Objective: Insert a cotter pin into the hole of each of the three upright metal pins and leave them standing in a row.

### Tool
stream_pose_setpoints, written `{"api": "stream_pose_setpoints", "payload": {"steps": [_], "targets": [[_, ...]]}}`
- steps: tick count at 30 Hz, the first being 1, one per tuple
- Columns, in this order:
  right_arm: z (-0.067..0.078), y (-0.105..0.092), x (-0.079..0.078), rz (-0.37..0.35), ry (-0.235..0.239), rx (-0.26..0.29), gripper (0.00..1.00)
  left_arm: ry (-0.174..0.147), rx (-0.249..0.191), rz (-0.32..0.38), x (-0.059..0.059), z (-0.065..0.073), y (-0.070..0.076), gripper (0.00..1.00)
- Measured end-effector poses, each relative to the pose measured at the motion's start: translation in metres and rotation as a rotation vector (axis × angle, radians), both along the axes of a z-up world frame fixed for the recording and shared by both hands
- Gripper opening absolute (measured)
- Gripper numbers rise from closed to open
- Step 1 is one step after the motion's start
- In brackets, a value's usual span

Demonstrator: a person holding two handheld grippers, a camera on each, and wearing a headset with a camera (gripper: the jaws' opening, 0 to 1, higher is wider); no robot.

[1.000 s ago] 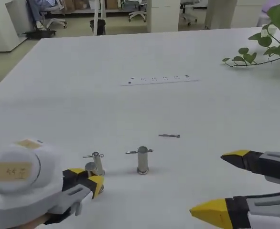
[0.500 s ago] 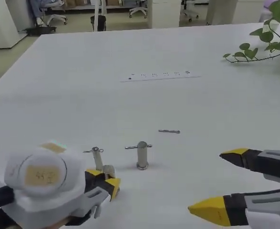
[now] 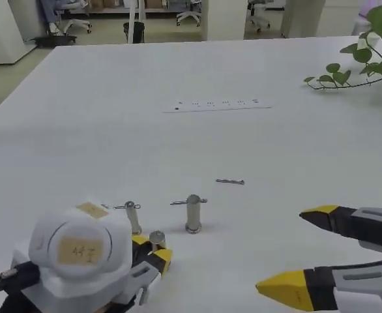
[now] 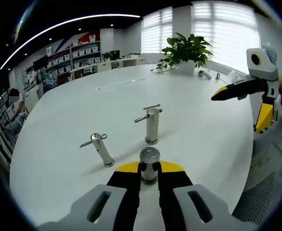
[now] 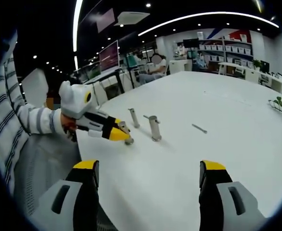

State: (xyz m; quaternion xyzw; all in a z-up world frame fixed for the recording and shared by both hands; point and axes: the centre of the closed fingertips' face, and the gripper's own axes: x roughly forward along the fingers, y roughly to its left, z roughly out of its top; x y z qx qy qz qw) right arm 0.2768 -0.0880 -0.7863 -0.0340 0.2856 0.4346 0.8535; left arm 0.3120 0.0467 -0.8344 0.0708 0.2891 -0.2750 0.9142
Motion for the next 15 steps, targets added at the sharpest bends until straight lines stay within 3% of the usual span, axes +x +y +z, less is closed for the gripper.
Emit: {"api": "stream_pose_setpoints", "payload": {"steps": [11, 15], "targets": [[0.005, -0.004, 0.003, -0.002, 0.001, -0.004, 0.88, -0.017, 0.005, -0.008, -0.001, 0.003, 0.002, 0.14], [0.011, -0.007, 0.01, 0.004, -0.017, -0.016, 0.88, -0.01, 0.001, -0.029, -0.005, 0.006, 0.003, 0.25]]}}
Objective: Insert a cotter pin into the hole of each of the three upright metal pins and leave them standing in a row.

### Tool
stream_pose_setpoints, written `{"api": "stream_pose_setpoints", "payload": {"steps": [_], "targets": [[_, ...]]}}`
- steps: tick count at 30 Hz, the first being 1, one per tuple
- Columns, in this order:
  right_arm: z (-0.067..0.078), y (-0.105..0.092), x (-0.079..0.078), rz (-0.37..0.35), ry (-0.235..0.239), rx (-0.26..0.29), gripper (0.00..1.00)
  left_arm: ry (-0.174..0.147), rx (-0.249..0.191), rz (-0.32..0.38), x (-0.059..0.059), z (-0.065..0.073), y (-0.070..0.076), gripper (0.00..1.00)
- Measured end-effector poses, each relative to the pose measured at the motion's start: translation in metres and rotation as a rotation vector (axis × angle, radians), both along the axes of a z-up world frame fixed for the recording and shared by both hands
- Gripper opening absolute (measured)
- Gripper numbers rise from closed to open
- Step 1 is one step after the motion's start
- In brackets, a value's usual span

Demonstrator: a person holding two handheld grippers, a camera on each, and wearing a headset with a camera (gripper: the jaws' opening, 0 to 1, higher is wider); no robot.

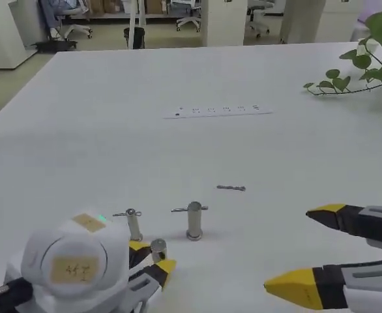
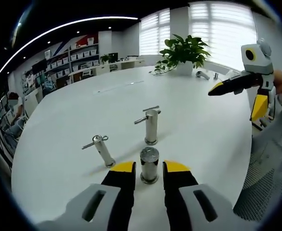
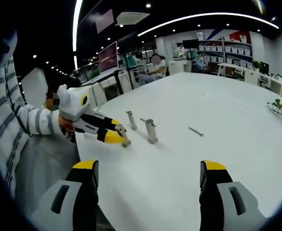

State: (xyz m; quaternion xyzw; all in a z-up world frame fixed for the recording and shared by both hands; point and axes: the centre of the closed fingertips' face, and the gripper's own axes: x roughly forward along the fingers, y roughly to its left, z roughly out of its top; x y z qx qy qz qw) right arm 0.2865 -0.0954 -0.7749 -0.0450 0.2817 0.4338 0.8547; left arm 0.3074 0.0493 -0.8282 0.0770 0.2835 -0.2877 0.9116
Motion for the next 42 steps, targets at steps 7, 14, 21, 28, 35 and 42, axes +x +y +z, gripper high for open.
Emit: {"api": "stream_pose_setpoints", "payload": {"steps": [7, 14, 21, 28, 35, 42], "targets": [[0.007, -0.01, 0.018, 0.026, -0.024, -0.051, 0.88, 0.01, -0.015, -0.033, -0.007, 0.009, 0.007, 0.38], [0.003, -0.017, 0.035, 0.07, -0.012, -0.113, 0.88, 0.018, -0.052, -0.072, -0.018, 0.022, 0.014, 0.6], [0.002, -0.012, 0.052, 0.119, 0.004, -0.112, 0.87, 0.076, -0.095, -0.136, -0.035, 0.024, 0.009, 0.9], [-0.006, -0.004, 0.074, 0.188, 0.008, -0.186, 0.84, 0.106, -0.15, -0.14, -0.045, 0.021, 0.007, 0.99], [-0.023, 0.009, 0.084, 0.284, 0.06, -0.251, 0.79, 0.108, -0.231, -0.094, -0.048, 0.026, 0.008, 0.99], [-0.038, 0.021, 0.094, 0.366, 0.08, -0.325, 0.75, 0.111, -0.236, -0.067, -0.05, 0.025, 0.016, 0.99]]}}
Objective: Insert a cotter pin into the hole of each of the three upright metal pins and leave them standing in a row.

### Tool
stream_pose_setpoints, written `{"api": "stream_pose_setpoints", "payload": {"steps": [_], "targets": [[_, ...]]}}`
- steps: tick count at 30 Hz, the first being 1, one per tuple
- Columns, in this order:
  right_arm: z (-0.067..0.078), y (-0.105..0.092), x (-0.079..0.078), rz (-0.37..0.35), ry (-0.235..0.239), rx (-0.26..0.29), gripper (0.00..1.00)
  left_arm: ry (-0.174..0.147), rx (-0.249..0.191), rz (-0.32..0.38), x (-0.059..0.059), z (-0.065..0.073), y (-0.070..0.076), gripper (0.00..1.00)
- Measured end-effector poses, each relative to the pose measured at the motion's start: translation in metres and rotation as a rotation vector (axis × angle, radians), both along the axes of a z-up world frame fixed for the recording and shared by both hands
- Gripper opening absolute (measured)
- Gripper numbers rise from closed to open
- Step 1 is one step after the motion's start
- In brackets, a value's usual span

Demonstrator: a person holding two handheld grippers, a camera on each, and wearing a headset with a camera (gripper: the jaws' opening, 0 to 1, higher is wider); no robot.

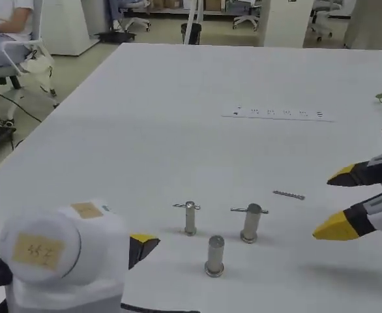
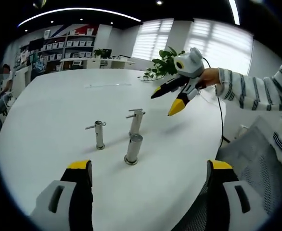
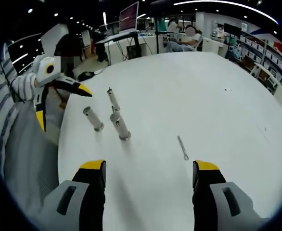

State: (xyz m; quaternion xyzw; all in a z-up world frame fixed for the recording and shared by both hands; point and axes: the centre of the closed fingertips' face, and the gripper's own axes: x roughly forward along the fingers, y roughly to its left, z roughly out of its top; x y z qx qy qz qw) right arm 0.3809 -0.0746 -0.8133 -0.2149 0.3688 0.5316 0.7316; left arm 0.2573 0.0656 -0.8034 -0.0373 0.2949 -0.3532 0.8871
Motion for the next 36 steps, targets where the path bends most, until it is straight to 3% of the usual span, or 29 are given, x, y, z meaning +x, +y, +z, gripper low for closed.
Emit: {"api": "stream_pose_setpoints", "payload": {"steps": [3, 11, 19, 22, 27, 36], "targets": [[-0.009, 0.004, 0.002, 0.043, 0.009, -0.051, 0.73, 0.038, -0.042, -0.018, -0.008, -0.002, -0.004, 0.99], [-0.027, 0.007, 0.011, 0.146, 0.008, -0.161, 0.65, 0.031, -0.064, -0.026, -0.01, 0.002, -0.008, 0.99], [-0.037, 0.017, 0.03, 0.118, 0.02, -0.168, 0.54, 0.035, -0.069, -0.016, -0.006, 0.004, -0.008, 0.99], [-0.043, 0.013, 0.035, 0.125, 0.03, -0.203, 0.53, 0.034, -0.066, -0.013, -0.005, 0.004, -0.007, 0.98], [-0.048, 0.009, 0.039, 0.119, 0.044, -0.238, 0.47, 0.034, -0.087, -0.018, -0.005, 0.006, -0.009, 0.94], [-0.049, 0.01, 0.04, 0.145, 0.055, -0.286, 0.42, 0.034, -0.075, -0.025, 0.002, 0.007, -0.007, 0.93]]}}
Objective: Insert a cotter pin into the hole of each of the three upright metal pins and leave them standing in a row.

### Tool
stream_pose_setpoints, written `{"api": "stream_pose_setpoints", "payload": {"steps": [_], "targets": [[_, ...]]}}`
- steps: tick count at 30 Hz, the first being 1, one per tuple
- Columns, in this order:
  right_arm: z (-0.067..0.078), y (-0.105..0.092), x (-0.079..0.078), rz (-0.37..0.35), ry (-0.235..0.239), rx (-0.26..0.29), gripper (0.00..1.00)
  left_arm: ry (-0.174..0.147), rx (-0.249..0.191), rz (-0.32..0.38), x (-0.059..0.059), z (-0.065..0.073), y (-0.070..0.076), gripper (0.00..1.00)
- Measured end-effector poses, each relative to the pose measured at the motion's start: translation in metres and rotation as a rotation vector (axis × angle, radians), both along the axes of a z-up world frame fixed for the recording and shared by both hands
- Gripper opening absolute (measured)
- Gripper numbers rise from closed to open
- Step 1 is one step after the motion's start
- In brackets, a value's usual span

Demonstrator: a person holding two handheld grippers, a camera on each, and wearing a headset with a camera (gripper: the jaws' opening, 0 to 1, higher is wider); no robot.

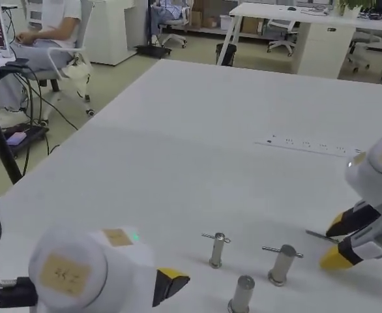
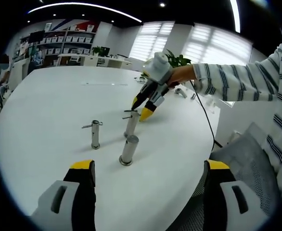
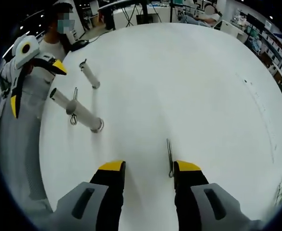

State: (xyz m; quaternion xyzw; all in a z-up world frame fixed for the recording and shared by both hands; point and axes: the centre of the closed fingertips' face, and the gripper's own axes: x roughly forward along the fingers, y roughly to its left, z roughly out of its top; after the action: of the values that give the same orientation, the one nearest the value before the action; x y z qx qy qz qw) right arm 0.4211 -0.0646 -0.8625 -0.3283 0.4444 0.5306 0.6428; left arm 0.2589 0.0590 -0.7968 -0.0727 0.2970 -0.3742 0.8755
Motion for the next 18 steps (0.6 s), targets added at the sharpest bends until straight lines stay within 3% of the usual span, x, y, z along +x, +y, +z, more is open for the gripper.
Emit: {"api": "stream_pose_setpoints", "payload": {"steps": [4, 8, 14, 18], "targets": [[-0.002, -0.001, 0.001, 0.067, -0.033, -0.062, 0.41, -0.019, 0.018, 0.007, 0.004, 0.0, 0.003, 0.93], [-0.002, -0.001, 0.002, 0.105, -0.033, -0.077, 0.4, -0.006, 0.029, 0.018, 0.006, -0.004, 0.009, 0.93], [-0.003, -0.002, 0.013, 0.074, -0.03, -0.082, 0.32, 0.009, 0.032, 0.035, 0.007, -0.005, 0.02, 0.93], [-0.003, -0.003, 0.018, 0.094, -0.038, -0.091, 0.25, 0.004, 0.036, 0.049, 0.009, -0.005, 0.027, 0.92]]}}
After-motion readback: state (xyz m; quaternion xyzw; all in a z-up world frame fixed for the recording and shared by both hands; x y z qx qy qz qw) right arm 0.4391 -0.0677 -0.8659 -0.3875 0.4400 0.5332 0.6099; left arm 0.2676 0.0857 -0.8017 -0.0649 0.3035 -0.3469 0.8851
